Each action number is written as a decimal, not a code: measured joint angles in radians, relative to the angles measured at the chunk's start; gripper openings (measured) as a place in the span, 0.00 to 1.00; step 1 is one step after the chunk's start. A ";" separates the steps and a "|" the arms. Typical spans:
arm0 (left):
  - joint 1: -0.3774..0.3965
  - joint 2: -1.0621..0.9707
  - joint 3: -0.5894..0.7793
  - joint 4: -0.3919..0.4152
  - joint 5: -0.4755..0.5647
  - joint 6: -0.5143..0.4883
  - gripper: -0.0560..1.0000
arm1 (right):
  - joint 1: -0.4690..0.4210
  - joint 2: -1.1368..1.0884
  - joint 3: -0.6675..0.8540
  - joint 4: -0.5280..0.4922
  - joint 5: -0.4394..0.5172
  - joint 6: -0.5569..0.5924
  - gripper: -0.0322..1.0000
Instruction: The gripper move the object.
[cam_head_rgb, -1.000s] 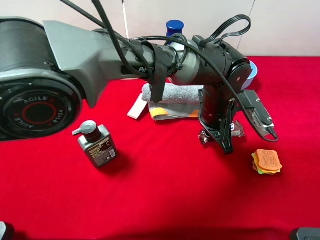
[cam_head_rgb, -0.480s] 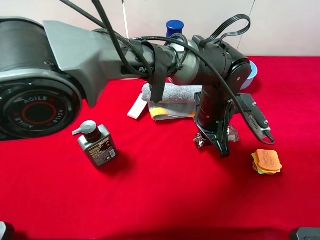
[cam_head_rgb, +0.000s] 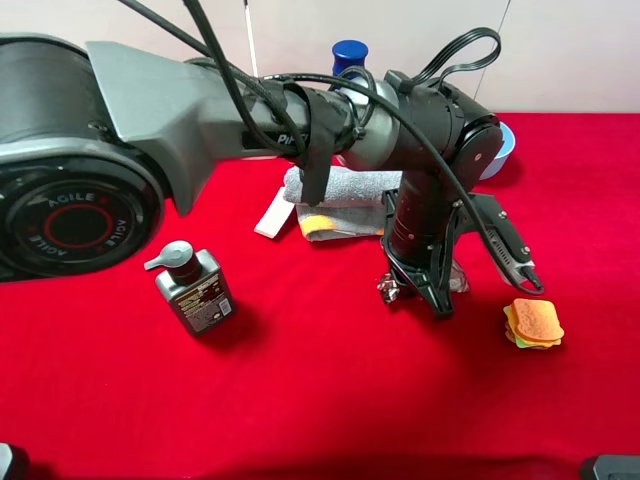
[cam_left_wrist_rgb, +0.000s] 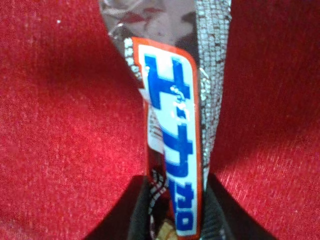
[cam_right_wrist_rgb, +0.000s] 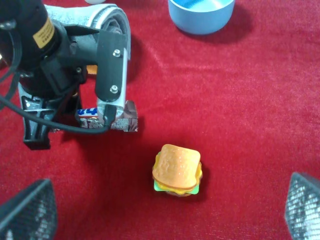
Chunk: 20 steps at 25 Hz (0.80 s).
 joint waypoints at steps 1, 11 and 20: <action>0.000 0.000 0.000 -0.008 0.001 0.000 0.27 | 0.000 0.000 0.000 0.000 0.000 0.000 0.70; 0.000 0.000 0.000 -0.019 0.037 0.000 0.27 | 0.000 0.000 0.000 0.000 0.000 0.000 0.70; 0.000 0.000 0.000 -0.019 0.047 -0.022 0.26 | 0.000 0.000 0.000 0.000 0.000 0.000 0.70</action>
